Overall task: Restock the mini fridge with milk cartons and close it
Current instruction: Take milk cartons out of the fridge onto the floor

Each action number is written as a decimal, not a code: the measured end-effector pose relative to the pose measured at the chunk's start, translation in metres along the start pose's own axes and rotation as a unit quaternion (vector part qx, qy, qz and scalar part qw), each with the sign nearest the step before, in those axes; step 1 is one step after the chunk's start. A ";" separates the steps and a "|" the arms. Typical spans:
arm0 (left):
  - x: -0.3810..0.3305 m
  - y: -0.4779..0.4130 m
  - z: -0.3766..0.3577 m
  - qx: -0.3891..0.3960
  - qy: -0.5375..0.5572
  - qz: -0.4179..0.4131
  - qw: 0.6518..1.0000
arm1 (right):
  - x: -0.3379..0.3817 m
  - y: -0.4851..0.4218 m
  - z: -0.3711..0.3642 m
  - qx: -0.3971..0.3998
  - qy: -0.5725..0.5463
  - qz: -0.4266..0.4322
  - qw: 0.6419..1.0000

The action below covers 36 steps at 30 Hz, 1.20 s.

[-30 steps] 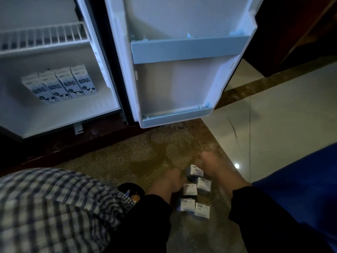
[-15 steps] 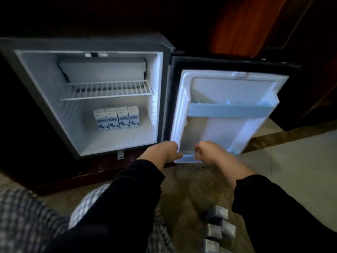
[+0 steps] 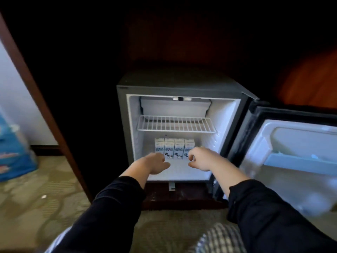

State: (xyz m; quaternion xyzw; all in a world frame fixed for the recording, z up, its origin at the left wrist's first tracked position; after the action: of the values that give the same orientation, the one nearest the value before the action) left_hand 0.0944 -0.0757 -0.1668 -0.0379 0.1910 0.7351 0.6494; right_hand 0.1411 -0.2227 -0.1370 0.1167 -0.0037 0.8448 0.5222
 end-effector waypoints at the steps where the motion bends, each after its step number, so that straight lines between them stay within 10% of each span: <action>1: 0.012 -0.004 -0.001 -0.010 0.014 0.016 1.000 | 0.011 -0.009 -0.004 -0.002 0.001 0.006 1.000; 36: 0.110 -0.199 -0.073 -0.225 0.107 0.019 0.968 | 0.013 -0.205 -0.142 -0.247 0.064 0.091 0.962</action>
State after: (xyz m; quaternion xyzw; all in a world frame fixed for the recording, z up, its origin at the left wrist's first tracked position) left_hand 0.2566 0.0208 -0.3134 -0.2574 0.0899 0.7628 0.5864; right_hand 0.2893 -0.1001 -0.2959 -0.0710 -0.1900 0.8673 0.4546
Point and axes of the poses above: each hand's wrist, its own y-axis away from the middle knuckle, its own z-axis out of the back of the hand, x = y × z, the point moved 6 cm from there along -y, towards the middle knuckle, and after that the axes turned 10 degrees about -x, right-handed, at the moved point
